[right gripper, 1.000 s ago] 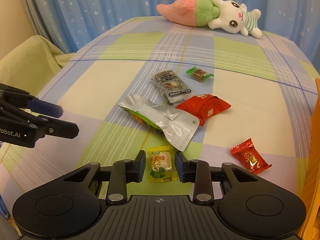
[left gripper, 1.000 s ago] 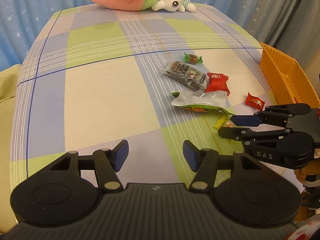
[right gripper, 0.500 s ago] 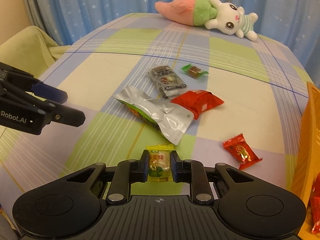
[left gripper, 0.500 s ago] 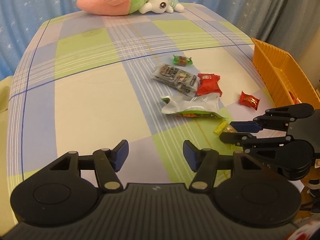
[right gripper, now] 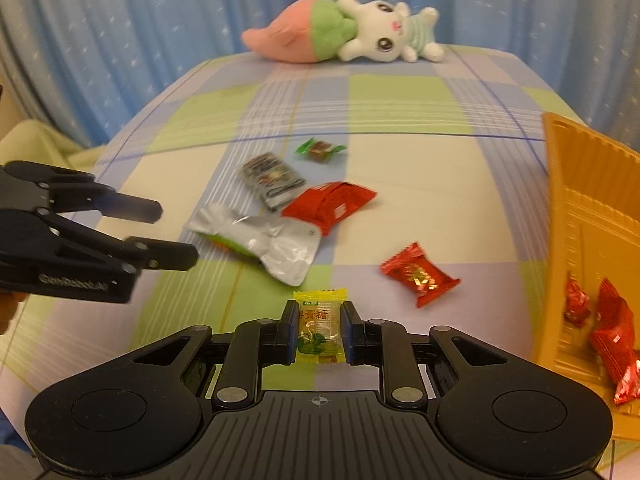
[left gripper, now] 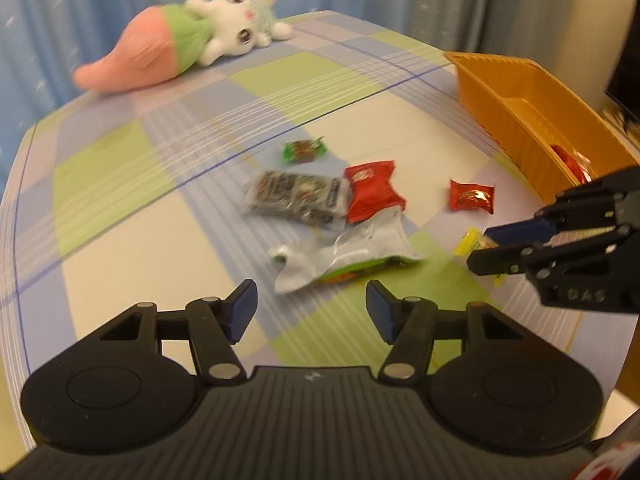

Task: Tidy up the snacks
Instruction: 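Grasp the silver-green pouch with the left tool while the right tool holds the yellow packet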

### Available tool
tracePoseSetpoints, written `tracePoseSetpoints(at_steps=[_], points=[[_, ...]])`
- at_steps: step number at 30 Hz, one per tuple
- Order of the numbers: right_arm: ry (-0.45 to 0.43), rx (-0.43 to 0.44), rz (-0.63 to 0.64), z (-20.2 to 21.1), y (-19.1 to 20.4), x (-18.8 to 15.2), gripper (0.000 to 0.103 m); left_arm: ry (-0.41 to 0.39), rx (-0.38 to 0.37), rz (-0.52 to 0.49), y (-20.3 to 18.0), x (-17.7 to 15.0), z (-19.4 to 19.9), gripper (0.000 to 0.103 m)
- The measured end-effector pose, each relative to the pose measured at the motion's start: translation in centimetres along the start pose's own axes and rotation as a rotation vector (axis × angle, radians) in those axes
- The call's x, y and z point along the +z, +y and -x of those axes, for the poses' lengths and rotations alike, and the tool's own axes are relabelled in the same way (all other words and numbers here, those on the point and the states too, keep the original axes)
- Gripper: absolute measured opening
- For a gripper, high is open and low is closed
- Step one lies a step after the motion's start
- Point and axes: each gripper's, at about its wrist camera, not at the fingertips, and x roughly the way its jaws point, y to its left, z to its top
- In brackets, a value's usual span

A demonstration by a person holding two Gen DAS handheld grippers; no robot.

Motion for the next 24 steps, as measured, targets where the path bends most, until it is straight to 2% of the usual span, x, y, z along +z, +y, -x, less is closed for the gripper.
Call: tracePoseSetpoints(at_steps=[5,11,14,16,24], points=[[-0.015,-0.014,-0.047,1.0,-0.8,0.0,0.022,-0.015,-0.039,-0.116,-0.8,1.1,-1.4,0.057],[-0.026,-0.027,-0.083,1.9,-1.4,0.0,0.022,-0.013,-0.104,-0.19,-1.2,2.0,-2.9,0.058],[-0.026,-0.032,-0.093,2.1,-1.5,-0.1,0.022,0.0,-0.132,-0.21,-1.4,2.3,-3.6,0.059],[-0.027,-0.034,-0.097,2.2,-1.5,-0.2,0.022,0.006,-0.145,-0.212,-1.4,2.4,-3.9,0.064],[-0.024,-0.032,-0.098,2.2,-1.3,-0.3,0.022,0.037,-0.155,-0.2,-1.9,1.9,-3.5,0.063]])
